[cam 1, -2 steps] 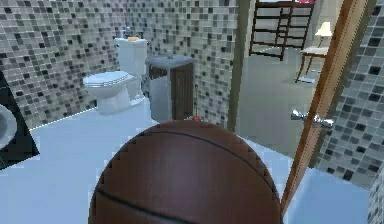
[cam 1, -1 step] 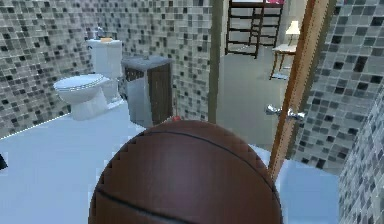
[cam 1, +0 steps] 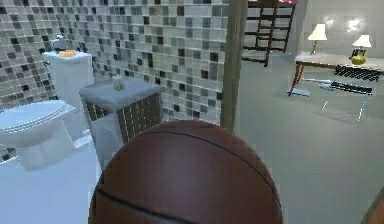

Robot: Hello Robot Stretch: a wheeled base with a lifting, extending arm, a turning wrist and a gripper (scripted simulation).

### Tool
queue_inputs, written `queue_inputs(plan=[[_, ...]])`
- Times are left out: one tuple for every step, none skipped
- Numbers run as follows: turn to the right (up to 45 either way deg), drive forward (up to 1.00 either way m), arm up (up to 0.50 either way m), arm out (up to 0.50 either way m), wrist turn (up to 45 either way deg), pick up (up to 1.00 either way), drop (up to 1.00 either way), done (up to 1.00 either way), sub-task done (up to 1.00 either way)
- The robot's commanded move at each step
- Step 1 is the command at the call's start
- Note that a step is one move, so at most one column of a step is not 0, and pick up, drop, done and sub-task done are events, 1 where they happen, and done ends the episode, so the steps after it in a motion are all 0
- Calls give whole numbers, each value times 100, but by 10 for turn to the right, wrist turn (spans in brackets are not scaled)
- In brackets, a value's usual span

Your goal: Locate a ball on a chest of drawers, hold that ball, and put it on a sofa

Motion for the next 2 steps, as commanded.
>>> queue_inputs(plan=[[60,0,0,0,0,0,0,0,0],[0,15,0,0,0,0,0,0,0]])
